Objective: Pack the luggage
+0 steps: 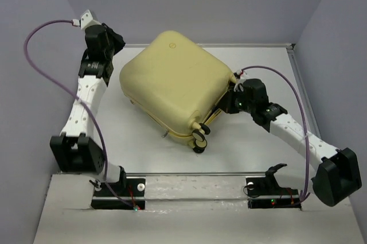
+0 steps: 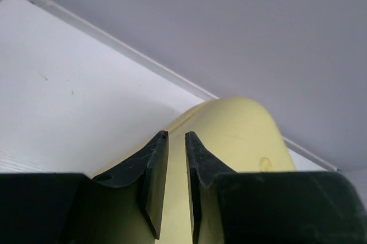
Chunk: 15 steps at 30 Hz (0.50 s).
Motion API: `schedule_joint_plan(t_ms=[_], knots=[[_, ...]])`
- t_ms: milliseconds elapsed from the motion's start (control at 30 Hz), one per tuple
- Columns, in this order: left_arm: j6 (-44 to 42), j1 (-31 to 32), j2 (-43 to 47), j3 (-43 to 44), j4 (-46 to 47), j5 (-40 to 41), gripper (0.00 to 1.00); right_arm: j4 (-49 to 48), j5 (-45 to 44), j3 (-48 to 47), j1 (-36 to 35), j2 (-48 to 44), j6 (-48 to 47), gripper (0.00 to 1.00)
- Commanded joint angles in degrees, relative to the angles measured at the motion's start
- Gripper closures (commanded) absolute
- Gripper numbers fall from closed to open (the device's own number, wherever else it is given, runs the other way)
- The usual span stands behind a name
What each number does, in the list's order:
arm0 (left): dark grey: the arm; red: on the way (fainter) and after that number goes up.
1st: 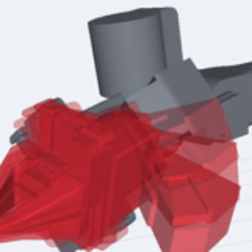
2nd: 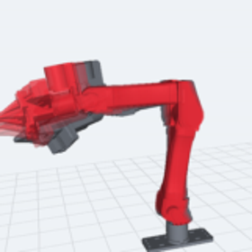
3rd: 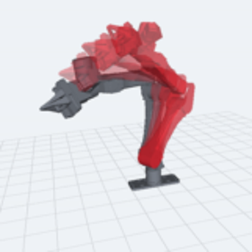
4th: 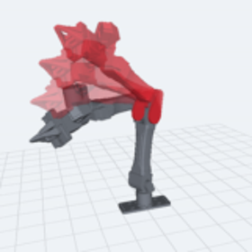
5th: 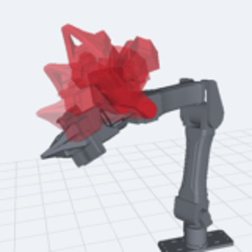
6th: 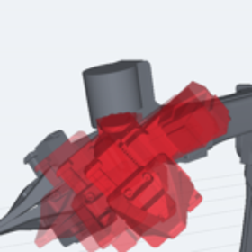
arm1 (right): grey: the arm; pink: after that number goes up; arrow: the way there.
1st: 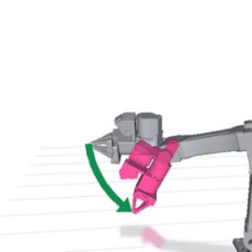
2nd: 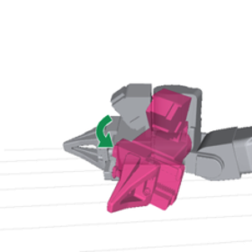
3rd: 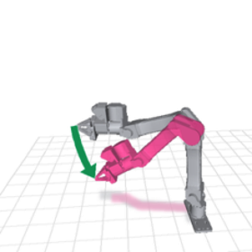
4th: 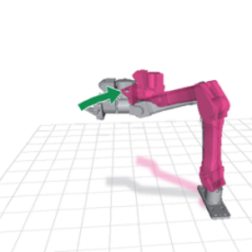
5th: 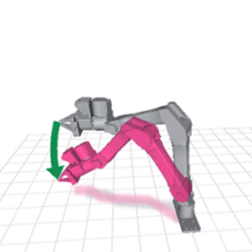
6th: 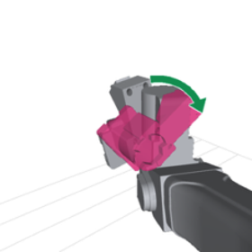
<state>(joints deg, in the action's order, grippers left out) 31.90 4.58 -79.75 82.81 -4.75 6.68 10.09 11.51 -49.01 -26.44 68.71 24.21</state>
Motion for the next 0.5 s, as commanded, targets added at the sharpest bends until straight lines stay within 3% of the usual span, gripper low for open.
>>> schedule_joint_plan(t_ms=[0, 233, 367, 467], knots=[[-0.87, -6.59, -9.53, 11.13, -3.41, -11.77, 0.70, -2.97, -4.39, 4.97, 0.60, -7.27, 1.37, 0.93], [-5.09, -8.89, -29.75, 28.27, -13.60, -19.24, 0.70, -3.41, -9.65, 7.71, 0.60, -2.97, 1.81, 0.93], [-5.10, -8.89, -35.12, 27.68, -12.40, -22.14, 0.70, -3.41, -16.59, 7.71, 0.60, -1.74, 1.98, 0.93], [-3.60, -8.19, -35.57, 21.98, -7.74, -24.34, 0.71, -3.67, -17.22, 6.74, 0.60, 0.72, 2.77, 0.93]])
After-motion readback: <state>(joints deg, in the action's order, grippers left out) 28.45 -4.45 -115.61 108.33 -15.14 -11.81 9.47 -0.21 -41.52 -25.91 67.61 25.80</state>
